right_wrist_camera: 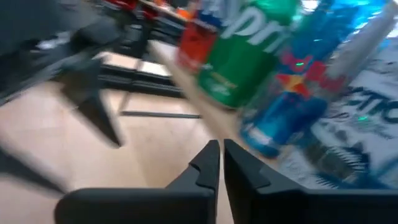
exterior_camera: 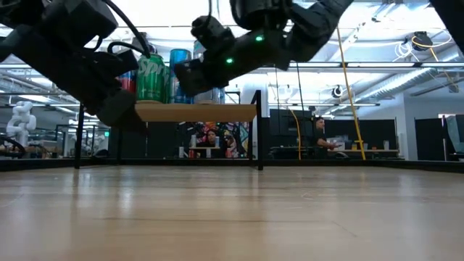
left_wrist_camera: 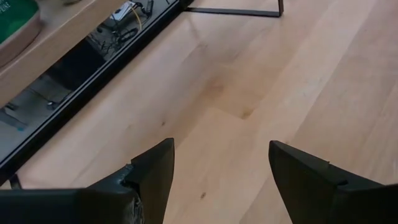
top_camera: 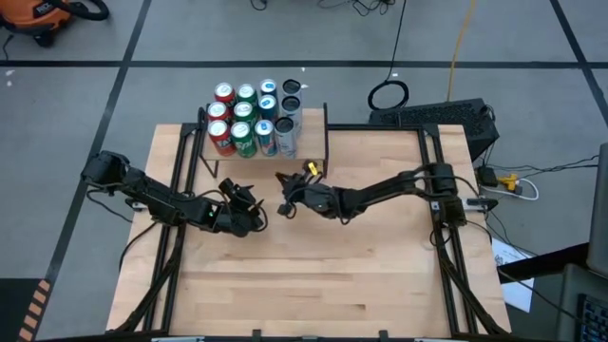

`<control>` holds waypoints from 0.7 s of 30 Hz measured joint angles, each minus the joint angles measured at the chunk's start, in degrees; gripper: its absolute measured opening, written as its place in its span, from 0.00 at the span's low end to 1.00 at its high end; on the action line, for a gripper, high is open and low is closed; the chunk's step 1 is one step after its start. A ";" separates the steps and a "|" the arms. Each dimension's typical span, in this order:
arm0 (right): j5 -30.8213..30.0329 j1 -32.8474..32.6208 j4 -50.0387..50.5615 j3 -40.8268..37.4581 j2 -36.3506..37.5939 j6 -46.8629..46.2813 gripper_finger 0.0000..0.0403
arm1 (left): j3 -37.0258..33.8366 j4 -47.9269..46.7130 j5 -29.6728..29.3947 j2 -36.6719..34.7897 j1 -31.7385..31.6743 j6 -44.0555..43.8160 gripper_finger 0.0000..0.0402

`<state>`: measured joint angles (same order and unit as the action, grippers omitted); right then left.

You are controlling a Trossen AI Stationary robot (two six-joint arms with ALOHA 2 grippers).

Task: Place canned beverage on shelf
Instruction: Put the black soda can on the shelf

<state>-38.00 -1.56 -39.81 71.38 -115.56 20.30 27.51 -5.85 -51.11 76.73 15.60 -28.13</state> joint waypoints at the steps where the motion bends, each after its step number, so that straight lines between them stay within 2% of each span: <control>1: -1.80 0.04 -0.20 1.22 -0.85 0.20 0.03 | 0.00 -0.25 0.00 0.00 0.00 0.01 0.62; 5: -8.37 0.16 -0.31 4.00 -2.60 3.21 0.02 | 0.00 -1.22 0.06 0.00 0.32 -0.01 0.62; 8: -8.85 0.24 0.20 4.02 -2.70 3.46 0.00 | 0.00 -1.22 0.29 0.00 0.50 -0.03 0.62; 12: -12.86 0.40 0.75 4.04 -2.70 4.28 0.00 | 0.02 -1.19 0.46 0.00 0.67 -0.05 0.62; 17: -13.44 0.83 1.96 4.04 -2.70 4.59 0.00 | 0.02 -1.15 0.46 0.00 0.65 -0.05 0.62; 21: -17.91 0.79 1.94 4.06 -2.70 5.81 0.00 | 0.02 -1.15 0.48 0.00 0.65 -0.05 0.62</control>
<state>-55.91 -0.78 -37.87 75.44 -118.26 26.11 27.53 -7.01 -50.63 76.73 16.25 -28.18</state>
